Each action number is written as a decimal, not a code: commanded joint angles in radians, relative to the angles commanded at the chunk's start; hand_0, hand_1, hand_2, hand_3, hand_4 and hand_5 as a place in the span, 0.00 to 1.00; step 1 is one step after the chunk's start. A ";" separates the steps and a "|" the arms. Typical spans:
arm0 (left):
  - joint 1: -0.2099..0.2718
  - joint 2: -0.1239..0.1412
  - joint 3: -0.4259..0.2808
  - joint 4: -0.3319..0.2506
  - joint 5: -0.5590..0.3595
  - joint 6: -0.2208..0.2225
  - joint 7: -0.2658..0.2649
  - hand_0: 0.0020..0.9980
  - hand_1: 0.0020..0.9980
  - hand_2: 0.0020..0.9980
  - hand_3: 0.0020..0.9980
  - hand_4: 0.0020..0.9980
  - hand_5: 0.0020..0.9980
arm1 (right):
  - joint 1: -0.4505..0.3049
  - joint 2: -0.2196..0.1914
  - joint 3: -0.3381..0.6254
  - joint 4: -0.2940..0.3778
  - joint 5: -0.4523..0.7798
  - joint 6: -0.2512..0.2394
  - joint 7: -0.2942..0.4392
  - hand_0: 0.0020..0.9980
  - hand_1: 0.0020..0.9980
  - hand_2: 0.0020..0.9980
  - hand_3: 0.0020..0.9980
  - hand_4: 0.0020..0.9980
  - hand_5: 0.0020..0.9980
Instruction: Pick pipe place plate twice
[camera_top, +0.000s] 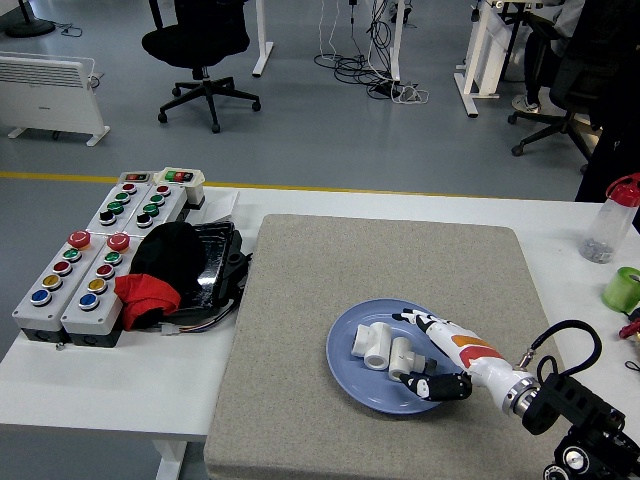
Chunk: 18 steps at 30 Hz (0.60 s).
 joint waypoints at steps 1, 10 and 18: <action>0.000 0.000 0.001 0.000 -0.001 0.000 0.000 0.71 0.75 0.72 0.66 0.40 1.00 | -0.003 0.000 0.006 0.000 -0.001 0.000 -0.001 0.98 0.93 1.00 0.97 0.80 0.43; -0.002 0.002 0.013 0.002 -0.028 0.002 -0.006 0.71 0.75 0.72 0.66 0.40 1.00 | -0.045 0.013 0.073 0.009 0.082 -0.113 0.050 0.98 0.93 1.00 0.95 0.77 0.43; -0.005 0.005 0.012 0.002 -0.033 0.005 -0.006 0.71 0.75 0.72 0.66 0.40 1.00 | -0.121 0.027 0.220 0.039 0.419 -0.261 0.254 0.91 0.87 1.00 0.91 0.69 0.42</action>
